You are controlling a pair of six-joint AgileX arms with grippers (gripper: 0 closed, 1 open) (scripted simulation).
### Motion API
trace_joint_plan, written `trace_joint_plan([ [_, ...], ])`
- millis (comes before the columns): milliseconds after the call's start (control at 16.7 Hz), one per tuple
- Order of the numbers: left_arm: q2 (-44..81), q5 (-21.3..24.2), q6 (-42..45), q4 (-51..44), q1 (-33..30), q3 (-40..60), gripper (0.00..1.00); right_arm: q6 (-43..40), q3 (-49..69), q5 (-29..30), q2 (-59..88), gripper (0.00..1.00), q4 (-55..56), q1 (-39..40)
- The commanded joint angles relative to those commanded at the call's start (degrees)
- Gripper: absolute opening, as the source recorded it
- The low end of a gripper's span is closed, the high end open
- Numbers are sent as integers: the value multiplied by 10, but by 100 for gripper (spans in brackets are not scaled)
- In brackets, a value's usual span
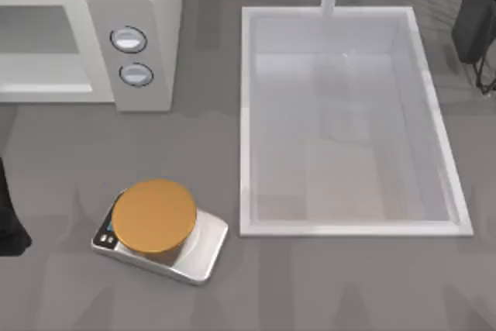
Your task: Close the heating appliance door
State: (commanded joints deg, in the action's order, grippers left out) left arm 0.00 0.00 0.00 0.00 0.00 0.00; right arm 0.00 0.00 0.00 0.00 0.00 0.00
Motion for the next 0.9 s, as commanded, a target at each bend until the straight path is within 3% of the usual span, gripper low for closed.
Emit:
trace_joint_plan([
  [60, 0, 0, 0, 0, 0, 0, 100, 0, 0, 0, 0, 100, 0, 0],
  [840, 0, 0, 0, 0, 0, 0, 2, 0, 0, 0, 0, 100, 0, 0],
  [900, 0, 0, 0, 0, 0, 0, 0, 0, 0, 0, 0, 100, 0, 0],
])
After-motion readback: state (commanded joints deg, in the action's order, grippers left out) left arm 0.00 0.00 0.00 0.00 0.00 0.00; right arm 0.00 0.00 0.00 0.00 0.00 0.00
